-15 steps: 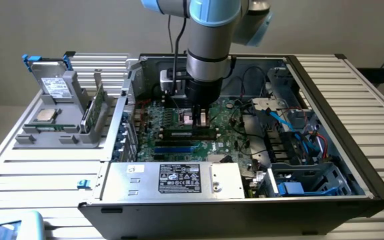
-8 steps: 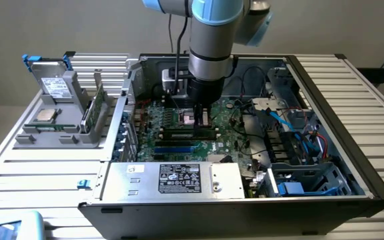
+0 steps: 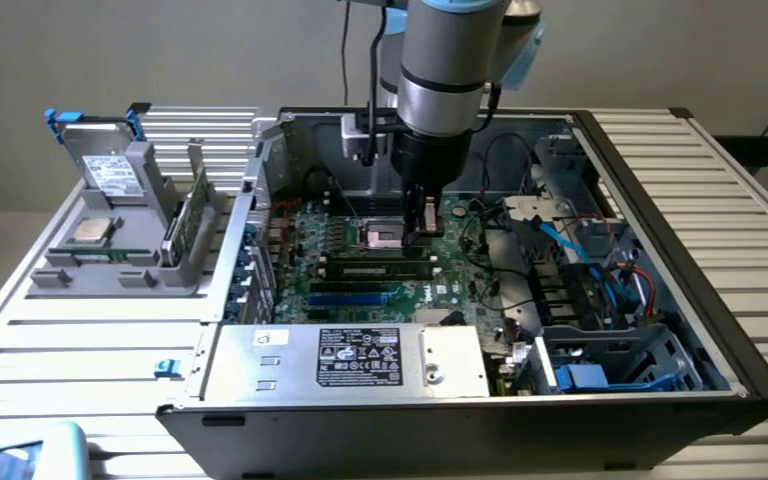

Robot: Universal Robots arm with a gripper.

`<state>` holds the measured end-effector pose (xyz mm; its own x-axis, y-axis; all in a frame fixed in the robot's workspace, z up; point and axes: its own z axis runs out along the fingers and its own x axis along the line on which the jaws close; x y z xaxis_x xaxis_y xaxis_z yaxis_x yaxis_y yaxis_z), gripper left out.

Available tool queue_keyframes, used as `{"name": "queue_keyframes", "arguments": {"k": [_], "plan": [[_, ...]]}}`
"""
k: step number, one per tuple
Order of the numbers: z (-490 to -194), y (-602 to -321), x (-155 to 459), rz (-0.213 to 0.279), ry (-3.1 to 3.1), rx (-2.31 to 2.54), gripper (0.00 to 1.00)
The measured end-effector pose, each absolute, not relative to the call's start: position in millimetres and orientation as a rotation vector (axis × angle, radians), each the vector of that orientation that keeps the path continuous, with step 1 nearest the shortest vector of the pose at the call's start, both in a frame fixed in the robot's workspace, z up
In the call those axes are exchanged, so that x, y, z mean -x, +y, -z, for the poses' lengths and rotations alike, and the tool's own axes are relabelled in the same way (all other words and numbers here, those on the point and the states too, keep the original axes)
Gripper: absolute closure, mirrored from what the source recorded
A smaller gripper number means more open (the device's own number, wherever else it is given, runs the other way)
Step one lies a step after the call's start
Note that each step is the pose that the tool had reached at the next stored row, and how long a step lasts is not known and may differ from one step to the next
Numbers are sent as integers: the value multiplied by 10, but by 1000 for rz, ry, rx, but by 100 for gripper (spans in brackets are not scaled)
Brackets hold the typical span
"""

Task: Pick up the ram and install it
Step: 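Insert the ram into the slot, then press down the ram until it locks into place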

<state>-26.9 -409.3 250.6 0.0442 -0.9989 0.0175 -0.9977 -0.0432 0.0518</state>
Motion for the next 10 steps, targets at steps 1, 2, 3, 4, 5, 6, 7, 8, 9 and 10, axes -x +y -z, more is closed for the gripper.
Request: {"name": "queue_keyframes", "arguments": {"k": [1, 2, 3, 4, 5, 6, 7, 8, 9, 10], "plan": [[-2521, -4094, 266, 36, -2138, -2233, 76], [-2521, -4093, 265, 36, -2138, -2234, 76], [-2521, -4093, 265, 37, -2138, -2233, 76], [-2522, -4093, 265, 38, -2137, -2233, 76], [-2522, -4094, 264, 38, -2137, -2232, 76], [-2522, -4094, 265, 39, -2136, -2232, 76], [-2522, -4094, 265, 40, -2136, -2232, 76], [-2522, -4094, 264, 41, -2136, -2231, 76], [-2522, -4094, 265, 42, -2135, -2231, 76], [-2522, -4094, 264, 43, -2135, -2230, 76]]}}
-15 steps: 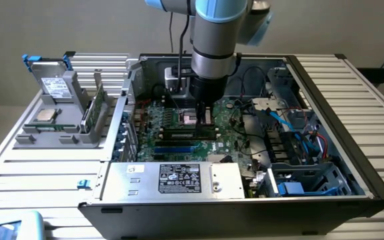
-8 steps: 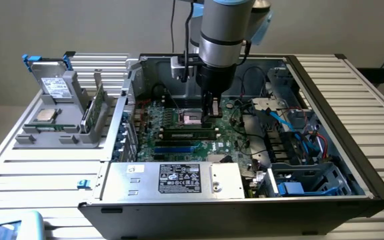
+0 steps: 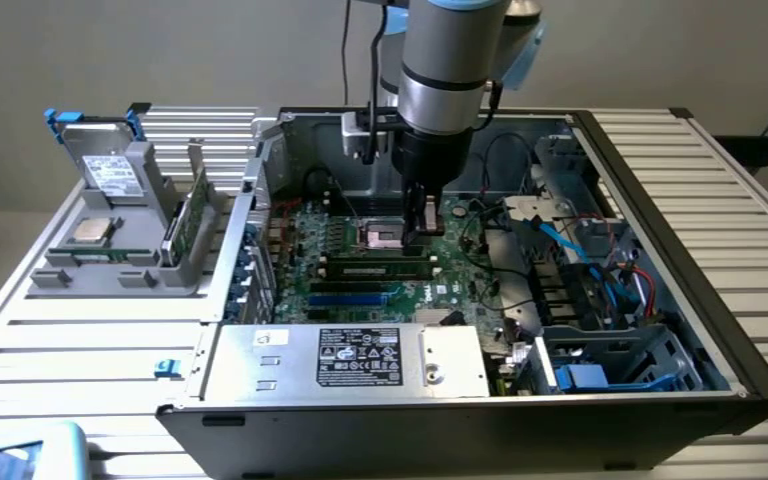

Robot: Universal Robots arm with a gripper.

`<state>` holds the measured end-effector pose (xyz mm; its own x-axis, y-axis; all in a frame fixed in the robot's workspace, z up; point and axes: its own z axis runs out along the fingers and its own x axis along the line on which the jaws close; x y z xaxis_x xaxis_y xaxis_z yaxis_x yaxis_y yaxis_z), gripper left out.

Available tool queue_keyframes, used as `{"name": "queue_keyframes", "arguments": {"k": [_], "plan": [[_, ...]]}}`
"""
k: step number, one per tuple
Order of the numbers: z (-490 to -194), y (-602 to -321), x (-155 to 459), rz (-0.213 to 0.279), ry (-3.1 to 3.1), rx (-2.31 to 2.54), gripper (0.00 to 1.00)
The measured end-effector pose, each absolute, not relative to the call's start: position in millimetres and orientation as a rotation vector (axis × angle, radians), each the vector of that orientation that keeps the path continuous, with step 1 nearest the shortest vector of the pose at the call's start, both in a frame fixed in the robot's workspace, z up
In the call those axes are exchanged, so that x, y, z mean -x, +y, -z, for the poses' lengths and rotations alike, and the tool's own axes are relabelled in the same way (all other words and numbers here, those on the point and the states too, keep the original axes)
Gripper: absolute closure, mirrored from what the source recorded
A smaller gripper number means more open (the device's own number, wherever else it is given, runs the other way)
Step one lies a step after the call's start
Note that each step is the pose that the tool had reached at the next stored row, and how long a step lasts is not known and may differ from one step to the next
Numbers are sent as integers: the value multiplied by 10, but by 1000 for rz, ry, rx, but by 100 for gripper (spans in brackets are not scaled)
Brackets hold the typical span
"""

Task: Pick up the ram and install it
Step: 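Press down the ram until it locks into place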

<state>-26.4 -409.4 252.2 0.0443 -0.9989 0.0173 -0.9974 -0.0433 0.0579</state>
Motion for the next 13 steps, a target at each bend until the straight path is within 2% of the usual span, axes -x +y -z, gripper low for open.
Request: {"name": "queue_keyframes", "arguments": {"k": [4, 6, 8, 13], "plan": [[-2522, -4094, 264, 46, -2133, -2229, 76], [-2522, -4094, 265, 48, -2133, -2228, 85], [-2522, -4094, 264, 49, -2132, -2227, 89], [-2506, -4093, 271, 38, -2126, -2221, 89]]}}
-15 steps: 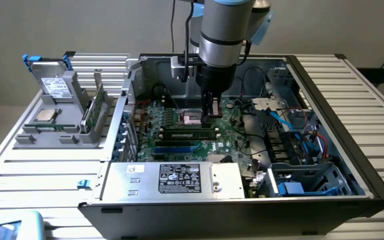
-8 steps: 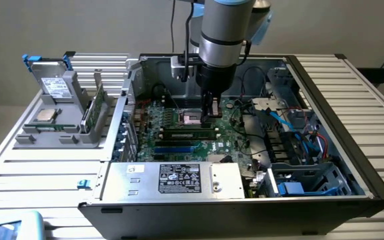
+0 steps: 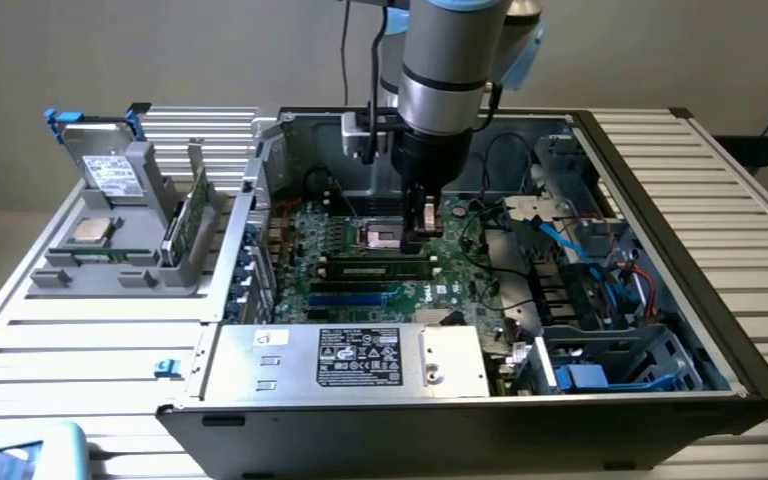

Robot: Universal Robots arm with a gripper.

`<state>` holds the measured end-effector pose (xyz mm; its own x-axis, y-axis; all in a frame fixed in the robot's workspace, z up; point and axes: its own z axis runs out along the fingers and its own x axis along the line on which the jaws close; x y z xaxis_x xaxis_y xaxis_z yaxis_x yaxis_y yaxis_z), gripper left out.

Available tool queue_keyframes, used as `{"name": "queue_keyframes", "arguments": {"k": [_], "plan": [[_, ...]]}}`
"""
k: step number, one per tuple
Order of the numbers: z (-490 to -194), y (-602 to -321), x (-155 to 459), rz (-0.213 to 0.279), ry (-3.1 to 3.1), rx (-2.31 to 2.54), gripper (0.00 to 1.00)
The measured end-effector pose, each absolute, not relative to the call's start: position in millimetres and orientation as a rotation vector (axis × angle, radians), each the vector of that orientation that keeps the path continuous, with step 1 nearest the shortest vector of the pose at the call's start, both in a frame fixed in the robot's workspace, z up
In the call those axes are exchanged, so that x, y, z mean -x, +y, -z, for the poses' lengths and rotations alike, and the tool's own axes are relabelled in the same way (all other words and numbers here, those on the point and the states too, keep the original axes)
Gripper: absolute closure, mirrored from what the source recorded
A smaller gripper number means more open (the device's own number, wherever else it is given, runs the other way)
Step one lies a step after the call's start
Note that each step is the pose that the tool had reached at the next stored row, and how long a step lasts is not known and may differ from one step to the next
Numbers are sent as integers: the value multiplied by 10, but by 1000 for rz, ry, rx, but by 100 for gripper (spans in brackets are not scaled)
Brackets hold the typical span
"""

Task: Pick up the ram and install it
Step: 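Press down the ram until it locks into place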

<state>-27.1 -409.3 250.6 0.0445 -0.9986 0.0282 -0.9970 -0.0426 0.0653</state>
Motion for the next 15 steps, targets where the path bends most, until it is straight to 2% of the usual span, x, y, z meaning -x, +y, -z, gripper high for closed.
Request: {"name": "queue_keyframes", "arguments": {"k": [15], "plan": [[-2419, -4032, 354, -64, -2142, -2232, 89]]}}
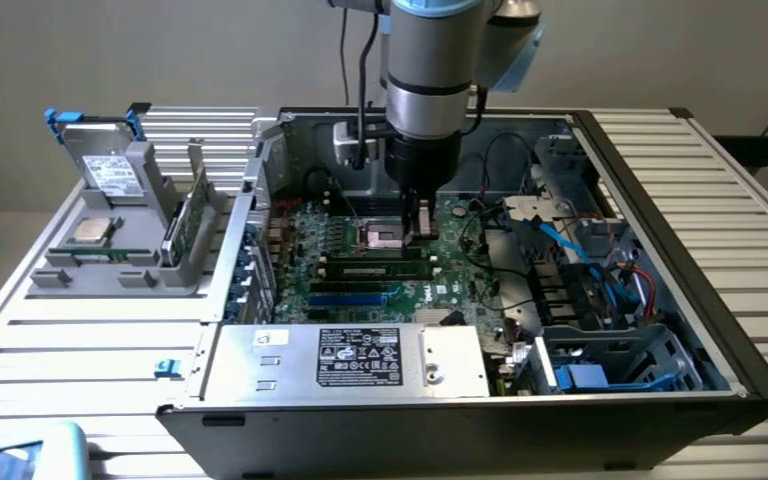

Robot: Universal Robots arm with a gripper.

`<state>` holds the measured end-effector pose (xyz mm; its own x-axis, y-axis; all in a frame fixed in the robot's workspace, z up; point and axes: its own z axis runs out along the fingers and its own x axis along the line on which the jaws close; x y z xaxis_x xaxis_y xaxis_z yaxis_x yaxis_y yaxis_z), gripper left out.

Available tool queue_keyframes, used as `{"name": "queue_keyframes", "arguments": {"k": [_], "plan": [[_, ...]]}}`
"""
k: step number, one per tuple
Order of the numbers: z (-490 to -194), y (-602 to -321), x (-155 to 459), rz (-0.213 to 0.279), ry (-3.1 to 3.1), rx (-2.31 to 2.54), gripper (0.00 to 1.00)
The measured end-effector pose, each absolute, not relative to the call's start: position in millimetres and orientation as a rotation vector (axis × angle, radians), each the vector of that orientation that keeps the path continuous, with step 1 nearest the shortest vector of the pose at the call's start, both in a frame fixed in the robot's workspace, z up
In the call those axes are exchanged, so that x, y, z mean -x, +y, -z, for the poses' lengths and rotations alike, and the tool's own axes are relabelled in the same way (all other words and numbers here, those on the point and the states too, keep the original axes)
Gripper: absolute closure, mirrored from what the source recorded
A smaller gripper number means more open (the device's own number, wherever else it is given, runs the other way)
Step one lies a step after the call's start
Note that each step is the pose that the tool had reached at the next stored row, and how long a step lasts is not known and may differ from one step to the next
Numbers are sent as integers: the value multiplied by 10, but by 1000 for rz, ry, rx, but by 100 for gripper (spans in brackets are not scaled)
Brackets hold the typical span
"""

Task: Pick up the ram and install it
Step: 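Press down the ram until it locks into place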

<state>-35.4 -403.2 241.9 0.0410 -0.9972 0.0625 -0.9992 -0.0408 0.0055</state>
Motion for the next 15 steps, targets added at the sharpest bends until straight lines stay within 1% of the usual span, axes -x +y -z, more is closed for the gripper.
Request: {"name": "queue_keyframes", "arguments": {"k": [15], "plan": [[-2326, -4022, 354, -67, -2150, -2223, 89]]}}
